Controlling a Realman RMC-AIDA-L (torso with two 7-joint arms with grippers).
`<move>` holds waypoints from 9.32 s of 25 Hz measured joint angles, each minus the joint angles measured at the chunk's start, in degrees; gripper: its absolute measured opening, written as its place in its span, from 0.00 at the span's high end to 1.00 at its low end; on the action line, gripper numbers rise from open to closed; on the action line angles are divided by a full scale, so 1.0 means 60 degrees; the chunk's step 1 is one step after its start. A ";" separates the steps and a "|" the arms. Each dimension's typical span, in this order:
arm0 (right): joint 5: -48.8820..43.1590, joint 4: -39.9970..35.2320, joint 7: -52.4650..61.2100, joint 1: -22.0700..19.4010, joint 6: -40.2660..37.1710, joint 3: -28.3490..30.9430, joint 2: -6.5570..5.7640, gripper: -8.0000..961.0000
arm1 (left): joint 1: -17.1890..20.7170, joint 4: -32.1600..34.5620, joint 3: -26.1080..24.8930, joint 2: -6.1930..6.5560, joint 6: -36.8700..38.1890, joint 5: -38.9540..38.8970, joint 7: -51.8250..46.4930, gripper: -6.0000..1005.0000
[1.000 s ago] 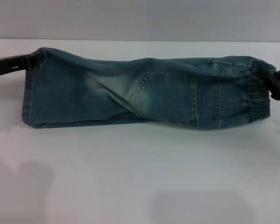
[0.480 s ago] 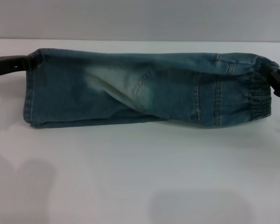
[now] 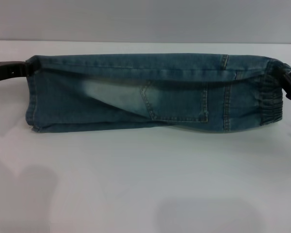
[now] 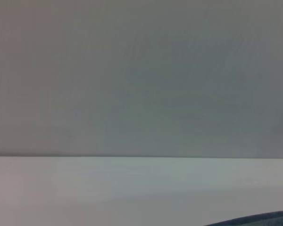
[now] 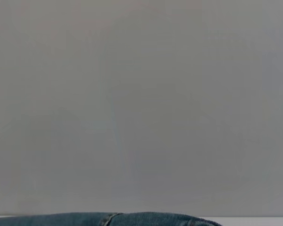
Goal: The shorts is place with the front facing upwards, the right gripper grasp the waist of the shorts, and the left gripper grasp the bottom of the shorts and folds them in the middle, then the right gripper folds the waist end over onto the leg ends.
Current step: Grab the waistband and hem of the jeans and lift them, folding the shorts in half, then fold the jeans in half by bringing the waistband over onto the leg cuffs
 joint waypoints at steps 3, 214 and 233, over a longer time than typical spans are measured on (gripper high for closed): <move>0.0000 -0.0002 0.0000 0.0015 0.0004 -0.0012 -0.0003 0.99 | -0.0012 0.0000 -0.0001 0.0000 -0.0008 -0.0003 0.0044 0.85; -0.9278 -0.2950 0.9510 0.2549 0.0925 -0.2492 -0.1092 0.52 | 0.0658 0.2130 -0.0001 -0.0411 0.0349 -0.2344 0.3173 0.19; -0.9259 -0.4588 0.9270 0.2380 -0.1707 -0.2538 -0.0953 0.88 | 0.0528 0.3683 -0.0076 -0.0453 -0.0163 -0.2421 0.5030 0.19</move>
